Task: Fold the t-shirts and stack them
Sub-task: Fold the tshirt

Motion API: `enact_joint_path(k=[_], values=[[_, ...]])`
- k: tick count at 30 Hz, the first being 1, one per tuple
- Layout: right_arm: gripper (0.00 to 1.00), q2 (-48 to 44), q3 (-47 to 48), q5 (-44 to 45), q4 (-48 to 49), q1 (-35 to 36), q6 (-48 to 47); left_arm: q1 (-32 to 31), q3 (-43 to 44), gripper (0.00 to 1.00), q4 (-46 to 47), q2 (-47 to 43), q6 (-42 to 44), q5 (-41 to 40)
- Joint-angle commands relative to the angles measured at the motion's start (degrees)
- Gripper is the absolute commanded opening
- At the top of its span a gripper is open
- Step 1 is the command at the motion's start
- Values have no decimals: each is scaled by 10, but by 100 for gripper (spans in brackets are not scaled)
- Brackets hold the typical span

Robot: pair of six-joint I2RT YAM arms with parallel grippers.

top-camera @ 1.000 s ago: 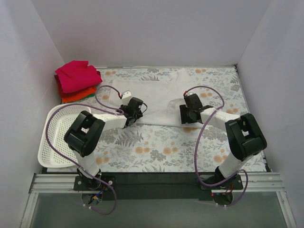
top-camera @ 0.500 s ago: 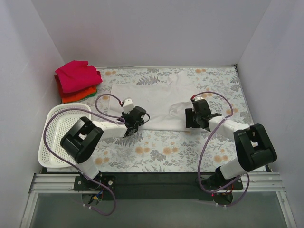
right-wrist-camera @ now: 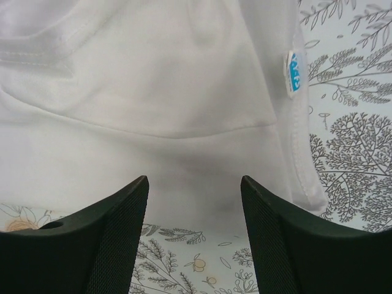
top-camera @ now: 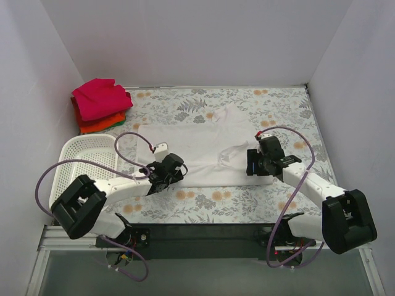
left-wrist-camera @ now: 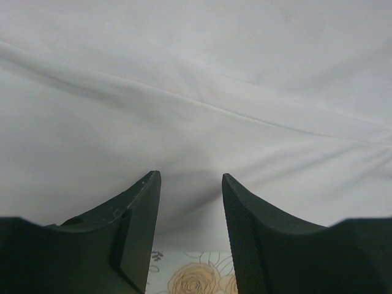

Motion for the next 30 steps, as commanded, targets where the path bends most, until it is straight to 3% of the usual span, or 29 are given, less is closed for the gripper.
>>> enact_joint_path(k=[1,7,17,24,30], values=[[57,-9,59,20,-13,-3,-5,-5,18,43,-72,-45,8,13],[56,51,105,-16,23,-4,-19,-4,64,45,-90,3,17,-34],[55,162,118,-5,84,-15,-31,-4,84,45,-42,108,24,-19],[55,184,87,-14,89,-76,-33,-5,83,45,-5,144,32,16],[55,145,41,-18,88,-130,-33,-11,94,44,18,165,36,42]])
